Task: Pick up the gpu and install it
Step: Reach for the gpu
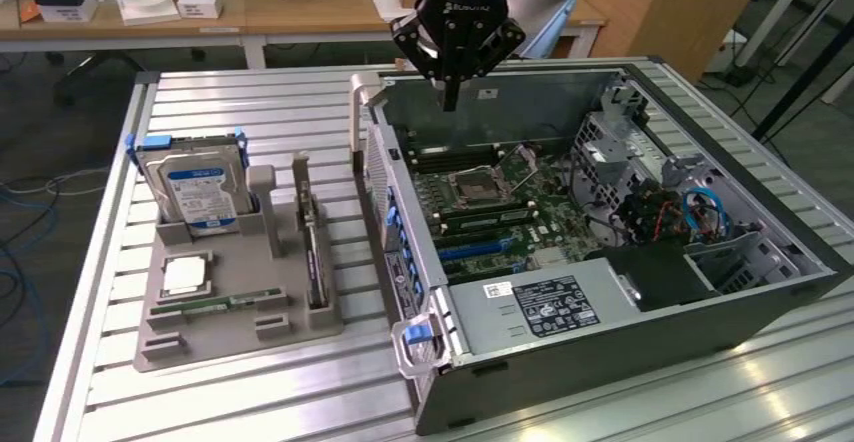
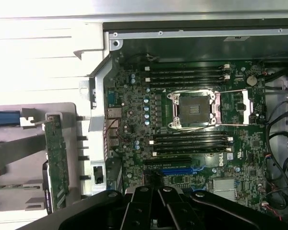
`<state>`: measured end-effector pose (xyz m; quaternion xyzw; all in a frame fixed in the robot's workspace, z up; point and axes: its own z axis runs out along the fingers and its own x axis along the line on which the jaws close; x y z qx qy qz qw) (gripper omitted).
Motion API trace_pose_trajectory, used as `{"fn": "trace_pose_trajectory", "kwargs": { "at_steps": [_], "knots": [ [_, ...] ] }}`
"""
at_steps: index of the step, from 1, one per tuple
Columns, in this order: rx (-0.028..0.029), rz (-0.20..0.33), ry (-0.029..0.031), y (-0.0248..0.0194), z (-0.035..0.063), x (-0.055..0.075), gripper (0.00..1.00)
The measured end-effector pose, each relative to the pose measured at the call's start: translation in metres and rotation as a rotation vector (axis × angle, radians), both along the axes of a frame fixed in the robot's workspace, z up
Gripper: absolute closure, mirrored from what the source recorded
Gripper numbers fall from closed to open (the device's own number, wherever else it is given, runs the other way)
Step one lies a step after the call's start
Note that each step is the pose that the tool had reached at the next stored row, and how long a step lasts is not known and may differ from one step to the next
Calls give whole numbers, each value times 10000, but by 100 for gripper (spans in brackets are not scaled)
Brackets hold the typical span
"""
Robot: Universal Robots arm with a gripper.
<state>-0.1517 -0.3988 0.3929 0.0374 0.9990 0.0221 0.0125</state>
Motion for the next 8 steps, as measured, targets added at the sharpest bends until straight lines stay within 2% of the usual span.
{"fn": "trace_pose_trajectory", "kwargs": {
  "at_steps": [8],
  "knots": [
    [0,0,0,0,-1,-69,89]
  ]
}}
